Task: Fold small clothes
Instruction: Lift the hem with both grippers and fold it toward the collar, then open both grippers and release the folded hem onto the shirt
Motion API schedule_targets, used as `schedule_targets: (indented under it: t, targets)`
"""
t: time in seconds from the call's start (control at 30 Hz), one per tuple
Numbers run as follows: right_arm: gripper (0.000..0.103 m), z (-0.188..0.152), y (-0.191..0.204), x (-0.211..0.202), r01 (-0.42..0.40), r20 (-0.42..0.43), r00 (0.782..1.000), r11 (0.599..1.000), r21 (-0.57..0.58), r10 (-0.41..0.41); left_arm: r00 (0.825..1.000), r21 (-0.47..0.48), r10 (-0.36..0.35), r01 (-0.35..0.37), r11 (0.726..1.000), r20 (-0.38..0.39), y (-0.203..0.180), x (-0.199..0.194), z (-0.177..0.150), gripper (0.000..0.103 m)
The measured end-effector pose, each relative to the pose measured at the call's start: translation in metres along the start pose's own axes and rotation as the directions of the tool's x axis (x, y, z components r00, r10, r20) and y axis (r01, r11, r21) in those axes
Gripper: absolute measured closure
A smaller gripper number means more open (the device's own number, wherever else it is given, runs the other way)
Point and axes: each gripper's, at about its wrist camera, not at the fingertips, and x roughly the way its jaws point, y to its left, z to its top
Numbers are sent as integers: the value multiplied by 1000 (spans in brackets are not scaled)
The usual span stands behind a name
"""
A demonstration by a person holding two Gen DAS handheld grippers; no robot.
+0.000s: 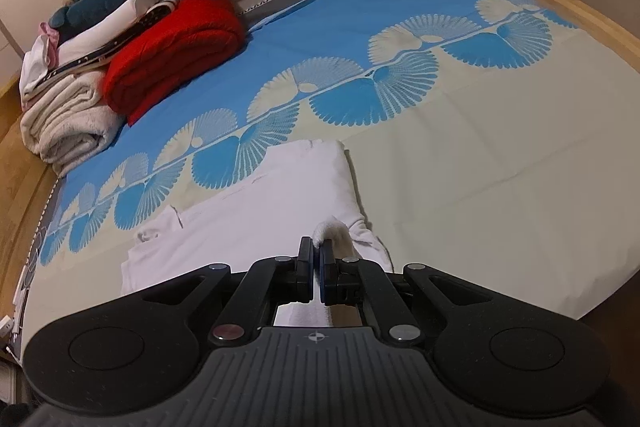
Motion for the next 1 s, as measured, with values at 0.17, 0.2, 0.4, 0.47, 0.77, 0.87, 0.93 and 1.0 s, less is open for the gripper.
schedule_targets:
  t: [0.17, 0.2, 0.4, 0.47, 0.77, 0.87, 0.93, 1.0]
  targets:
    - [101, -6, -5, 0, 0, 5, 1000, 1000, -18, 0, 1000, -3, 3, -3, 1000, 3, -6, 19, 2, 68]
    - [101, -7, -7, 0, -1, 4, 1000, 1000, -17, 1, 1000, 17, 1, -1, 1000, 4, -9, 21, 0, 78]
    - [101, -13, -12, -6, -16, -12, 1000, 999, -28, 16, 999, 110, -1, 4, 994, -33, -18, 5, -7, 99]
    - [101, -14, -14, -9, -13, -38, 999, 999, -32, 11, 1000, 148, -6, 9, 989, -25, -19, -18, -5, 99]
    - [101, 52, -22, 46, -41, -153, 987, 997, 58, 49, 988, 96, -109, 99, 990, 111, -1, -81, 131, 99]
    - [99, 97, -35, 112, -35, -48, 998, 980, 197, 45, 977, -141, -34, 65, 988, 210, 28, -71, 196, 98]
    - [96, 108, -41, 143, 51, -78, 996, 976, 214, -35, 977, -184, -30, 70, 980, 213, 36, -75, 212, 97]
    - [96, 106, -40, 155, 63, -68, 996, 985, 158, -53, 969, -84, -61, 84, 993, 240, 30, -86, 211, 87]
